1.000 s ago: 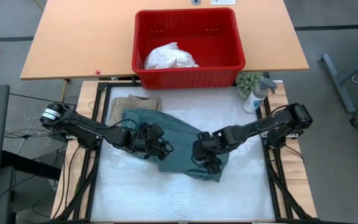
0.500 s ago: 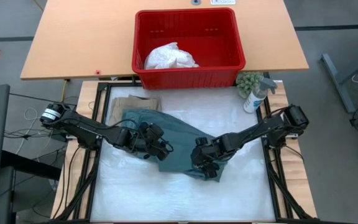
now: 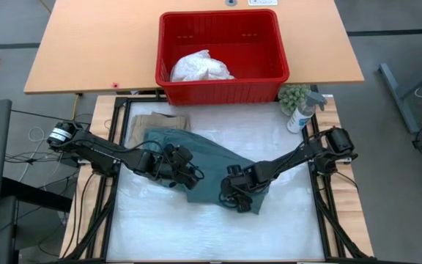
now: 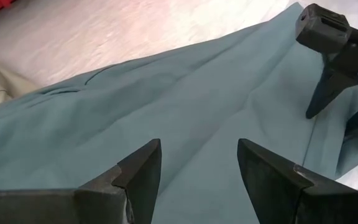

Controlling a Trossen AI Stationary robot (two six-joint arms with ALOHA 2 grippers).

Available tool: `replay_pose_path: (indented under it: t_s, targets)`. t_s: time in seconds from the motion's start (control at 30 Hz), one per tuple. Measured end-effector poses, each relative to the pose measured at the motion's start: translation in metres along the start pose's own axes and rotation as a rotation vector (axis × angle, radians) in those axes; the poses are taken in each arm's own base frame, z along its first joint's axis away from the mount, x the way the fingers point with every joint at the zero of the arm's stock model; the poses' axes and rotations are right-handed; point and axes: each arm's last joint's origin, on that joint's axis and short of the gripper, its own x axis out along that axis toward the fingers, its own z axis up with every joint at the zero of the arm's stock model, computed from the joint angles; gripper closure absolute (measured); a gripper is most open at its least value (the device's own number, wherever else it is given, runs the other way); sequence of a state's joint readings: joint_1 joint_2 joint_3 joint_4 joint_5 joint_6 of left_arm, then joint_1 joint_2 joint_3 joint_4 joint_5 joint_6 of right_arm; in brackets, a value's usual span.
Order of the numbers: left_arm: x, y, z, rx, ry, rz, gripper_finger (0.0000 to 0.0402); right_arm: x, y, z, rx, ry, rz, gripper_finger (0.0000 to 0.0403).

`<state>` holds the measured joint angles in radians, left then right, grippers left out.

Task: Fold Laundry from Bin
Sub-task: Fold the blue pants in the red bin

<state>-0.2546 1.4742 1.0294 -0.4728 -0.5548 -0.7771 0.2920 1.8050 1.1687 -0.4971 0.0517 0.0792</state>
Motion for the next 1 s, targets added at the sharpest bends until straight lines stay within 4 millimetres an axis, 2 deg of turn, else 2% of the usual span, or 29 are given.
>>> replay_pose_path:
  t_s: [0.43, 0.67, 0.83, 1.0]
  targets:
    - [0.0, 0.0, -0.001, 0.01, 0.008, 0.002, 0.0201, -0.002, 0.0, 0.001, 0.031, 0.015, -0.001, 0.0382]
    - [0.0, 0.0, -0.001, 0.011, 0.009, 0.001, 0.0201, -0.024, -0.008, 0.019, 0.045, 0.045, -0.036, 0.0384]
    - [0.0, 0.0, -0.001, 0.009, 0.013, -0.003, 0.0201, -0.031, -0.029, 0.028, 0.109, 0.025, -0.066, 0.0386]
    - [-0.001, -0.001, -0.002, 0.012, 0.039, -0.029, 0.0201, -0.031, -0.055, 0.023, 0.251, 0.059, -0.118, 0.0386]
